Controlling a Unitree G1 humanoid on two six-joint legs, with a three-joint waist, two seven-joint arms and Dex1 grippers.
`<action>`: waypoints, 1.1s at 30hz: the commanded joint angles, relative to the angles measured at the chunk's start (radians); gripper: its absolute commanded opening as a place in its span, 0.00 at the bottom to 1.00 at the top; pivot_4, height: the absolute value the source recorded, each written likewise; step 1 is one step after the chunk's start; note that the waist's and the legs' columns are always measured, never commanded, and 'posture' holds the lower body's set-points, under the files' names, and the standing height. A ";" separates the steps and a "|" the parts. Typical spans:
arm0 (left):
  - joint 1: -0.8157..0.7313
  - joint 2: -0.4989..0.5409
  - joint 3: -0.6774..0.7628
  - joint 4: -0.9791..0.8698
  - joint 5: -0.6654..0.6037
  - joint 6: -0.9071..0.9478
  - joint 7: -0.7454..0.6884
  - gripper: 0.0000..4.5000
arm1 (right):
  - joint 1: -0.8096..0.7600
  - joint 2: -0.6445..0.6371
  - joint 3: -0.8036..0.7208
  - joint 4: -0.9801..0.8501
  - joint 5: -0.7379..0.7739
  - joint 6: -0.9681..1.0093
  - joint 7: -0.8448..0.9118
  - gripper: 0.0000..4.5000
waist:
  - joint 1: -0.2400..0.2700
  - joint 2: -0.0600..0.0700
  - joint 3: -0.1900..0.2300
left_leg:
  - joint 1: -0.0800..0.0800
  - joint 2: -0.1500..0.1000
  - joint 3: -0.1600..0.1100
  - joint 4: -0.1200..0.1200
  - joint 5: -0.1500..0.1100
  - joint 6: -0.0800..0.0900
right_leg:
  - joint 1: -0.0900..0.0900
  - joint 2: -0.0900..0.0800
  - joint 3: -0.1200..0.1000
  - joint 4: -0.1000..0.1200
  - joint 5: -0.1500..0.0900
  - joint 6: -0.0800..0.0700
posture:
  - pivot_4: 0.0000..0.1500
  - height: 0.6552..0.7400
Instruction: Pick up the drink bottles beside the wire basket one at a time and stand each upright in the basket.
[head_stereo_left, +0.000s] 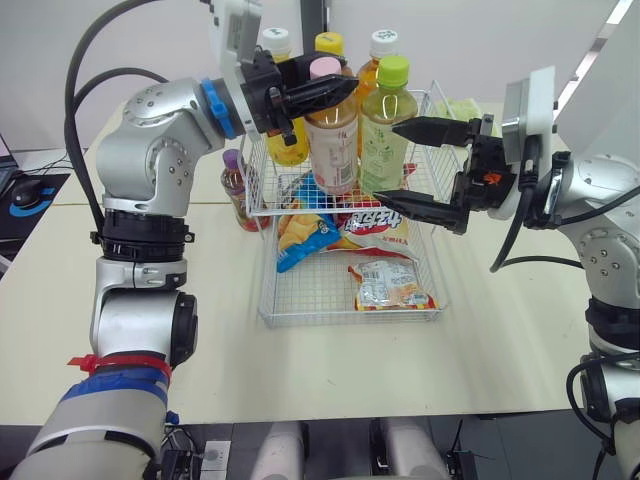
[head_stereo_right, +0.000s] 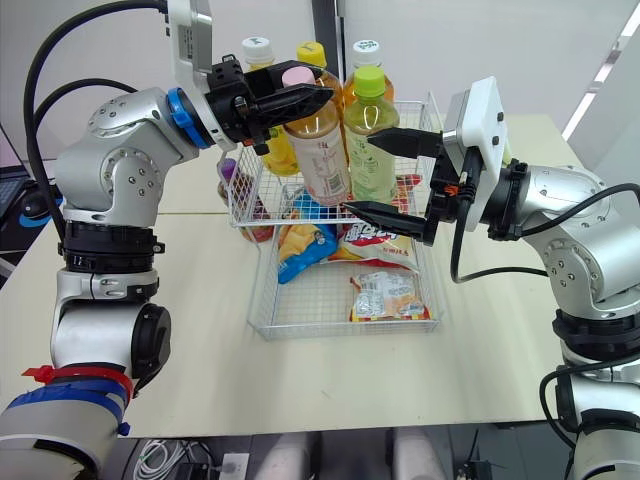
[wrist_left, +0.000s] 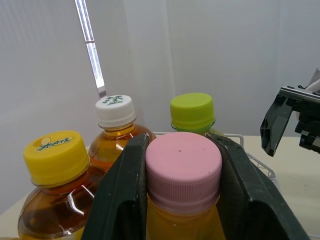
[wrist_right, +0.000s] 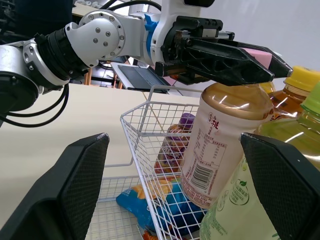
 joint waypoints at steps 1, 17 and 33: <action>-0.002 0.020 0.012 -0.070 -0.010 0.013 -0.005 0.46 | -0.014 -0.011 -0.033 -0.019 0.009 -0.008 -0.004 1.00 | 0.000 0.000 0.000 | 0.000 0.000 0.000 0.000 0.000 0.000 | 0.000 0.000 0.000 0.000 0.000 0.000 | 1.00 1.00; 0.038 0.179 0.218 -0.319 -0.188 0.254 0.125 1.00 | -0.015 -0.015 -0.046 -0.010 0.031 -0.012 0.025 1.00 | -0.002 0.000 0.000 | 0.001 0.001 0.000 0.000 0.000 0.000 | 0.000 0.000 0.001 0.000 0.000 0.000 | 1.00 1.00; 0.704 0.278 0.751 -0.535 -0.182 0.225 0.423 1.00 | 0.099 -0.067 -0.143 -0.080 0.149 0.024 0.037 1.00 | 0.003 0.000 -0.001 | 0.004 0.003 0.001 0.000 0.000 0.000 | 0.003 -0.002 0.002 0.000 0.000 0.000 | 1.00 1.00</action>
